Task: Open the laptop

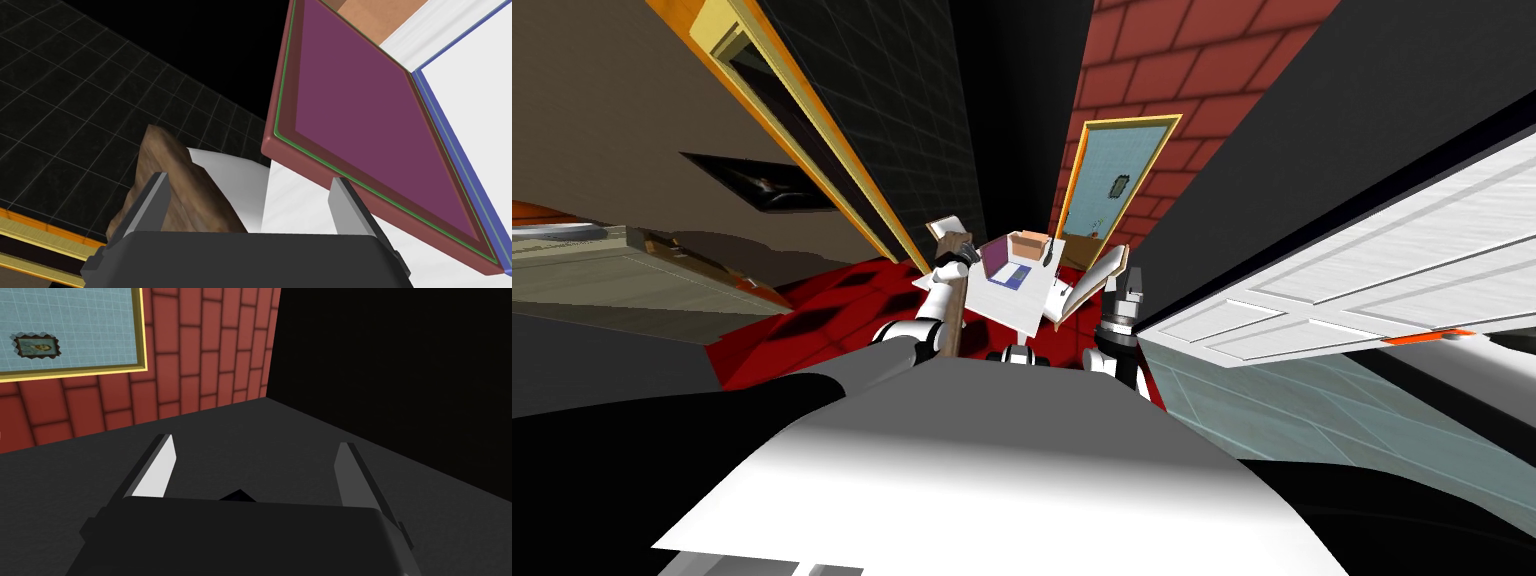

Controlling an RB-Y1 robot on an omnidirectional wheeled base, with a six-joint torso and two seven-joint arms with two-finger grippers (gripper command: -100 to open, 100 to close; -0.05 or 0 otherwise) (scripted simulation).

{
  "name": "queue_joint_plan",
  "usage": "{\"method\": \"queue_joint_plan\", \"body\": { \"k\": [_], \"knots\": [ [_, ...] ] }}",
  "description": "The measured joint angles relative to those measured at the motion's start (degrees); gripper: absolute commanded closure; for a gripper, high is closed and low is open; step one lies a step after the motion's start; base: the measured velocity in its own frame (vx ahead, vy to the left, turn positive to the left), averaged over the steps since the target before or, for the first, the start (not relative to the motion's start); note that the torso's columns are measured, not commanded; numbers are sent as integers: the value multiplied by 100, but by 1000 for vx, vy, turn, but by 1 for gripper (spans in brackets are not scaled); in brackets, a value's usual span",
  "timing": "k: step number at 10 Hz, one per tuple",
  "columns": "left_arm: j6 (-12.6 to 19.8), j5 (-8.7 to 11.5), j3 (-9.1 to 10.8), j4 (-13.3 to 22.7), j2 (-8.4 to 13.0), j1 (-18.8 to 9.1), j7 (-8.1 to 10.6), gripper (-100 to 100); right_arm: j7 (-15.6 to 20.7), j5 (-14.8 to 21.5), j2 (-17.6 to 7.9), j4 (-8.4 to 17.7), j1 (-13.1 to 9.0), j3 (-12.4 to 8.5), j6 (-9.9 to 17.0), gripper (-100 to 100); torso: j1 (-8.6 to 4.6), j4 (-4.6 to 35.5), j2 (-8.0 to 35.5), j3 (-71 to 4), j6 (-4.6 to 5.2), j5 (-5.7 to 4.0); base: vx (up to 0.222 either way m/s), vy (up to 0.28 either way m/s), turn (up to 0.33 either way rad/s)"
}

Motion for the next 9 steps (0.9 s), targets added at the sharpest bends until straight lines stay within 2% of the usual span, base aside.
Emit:
{"method": "queue_joint_plan", "body": {
  "k": [5,9],
  "knots": [
    [136,782,-123,-394,328,277,-396,-100,0,0,0,0,0,0,0,0,10,-13,27,19,-43,15,-2,-19,53],
    [132,954,-150,-379,395,295,-442,-100,0,0,0,0,0,0,0,0,7,-23,-6,-3,-26,15,1,7,-21]
  ]
}}
